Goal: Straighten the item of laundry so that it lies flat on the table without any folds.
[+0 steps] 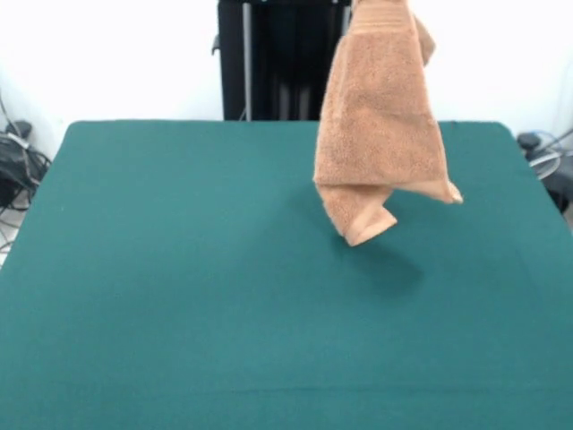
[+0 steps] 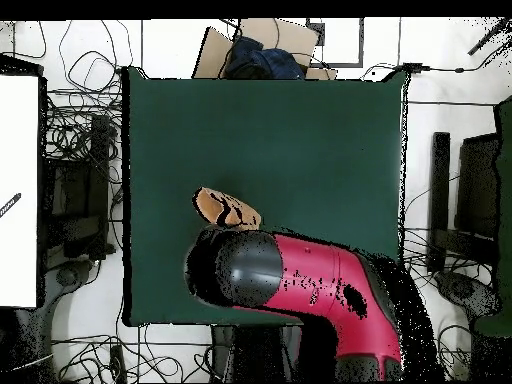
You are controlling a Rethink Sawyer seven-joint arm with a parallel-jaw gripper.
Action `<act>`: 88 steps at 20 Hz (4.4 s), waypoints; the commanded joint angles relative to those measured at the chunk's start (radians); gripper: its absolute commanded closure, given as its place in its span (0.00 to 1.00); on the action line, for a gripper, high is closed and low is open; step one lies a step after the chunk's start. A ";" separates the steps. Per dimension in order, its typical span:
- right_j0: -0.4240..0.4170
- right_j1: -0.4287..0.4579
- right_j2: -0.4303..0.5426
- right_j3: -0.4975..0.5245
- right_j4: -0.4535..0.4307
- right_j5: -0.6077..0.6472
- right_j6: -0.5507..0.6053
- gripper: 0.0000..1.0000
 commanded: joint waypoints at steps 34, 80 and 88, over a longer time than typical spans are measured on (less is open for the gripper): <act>-0.063 0.075 0.142 0.046 -0.015 -0.096 -0.070 1.00; -0.190 0.313 0.306 -0.209 -0.258 0.085 -0.108 1.00; -0.179 0.257 0.289 -0.260 -0.349 0.078 -0.117 1.00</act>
